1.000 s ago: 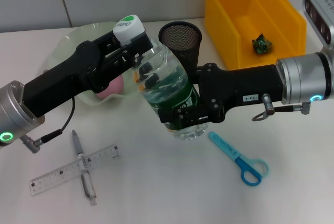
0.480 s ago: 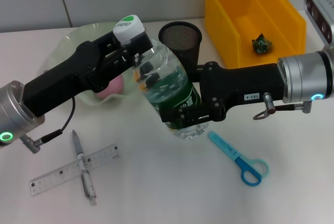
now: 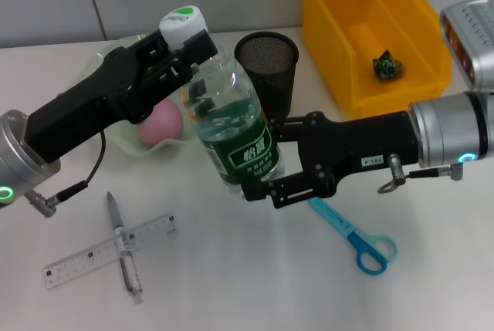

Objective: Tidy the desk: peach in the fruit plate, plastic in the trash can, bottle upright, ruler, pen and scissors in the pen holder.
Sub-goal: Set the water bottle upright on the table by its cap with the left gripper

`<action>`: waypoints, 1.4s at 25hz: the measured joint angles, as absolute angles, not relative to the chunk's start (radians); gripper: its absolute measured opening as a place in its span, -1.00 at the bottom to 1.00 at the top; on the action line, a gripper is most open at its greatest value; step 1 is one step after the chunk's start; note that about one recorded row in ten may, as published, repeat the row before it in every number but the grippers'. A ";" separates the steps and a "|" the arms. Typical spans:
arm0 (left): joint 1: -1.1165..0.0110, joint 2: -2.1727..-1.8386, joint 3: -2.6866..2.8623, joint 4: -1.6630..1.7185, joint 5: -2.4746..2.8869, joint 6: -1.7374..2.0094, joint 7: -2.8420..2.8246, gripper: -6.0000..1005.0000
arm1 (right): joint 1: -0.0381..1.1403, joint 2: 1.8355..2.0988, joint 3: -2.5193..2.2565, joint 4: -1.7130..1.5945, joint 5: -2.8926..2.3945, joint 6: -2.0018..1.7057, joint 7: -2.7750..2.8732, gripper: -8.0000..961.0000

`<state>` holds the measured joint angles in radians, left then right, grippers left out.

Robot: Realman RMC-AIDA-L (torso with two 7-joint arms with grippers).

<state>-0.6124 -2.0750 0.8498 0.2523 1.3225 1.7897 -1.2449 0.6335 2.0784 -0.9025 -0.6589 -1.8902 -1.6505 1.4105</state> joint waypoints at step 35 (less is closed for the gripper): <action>-0.349 -2.065 0.729 0.355 1.298 1.523 -0.851 -0.11 | 0.557 2.077 -0.945 -0.661 -1.897 -1.529 1.388 0.72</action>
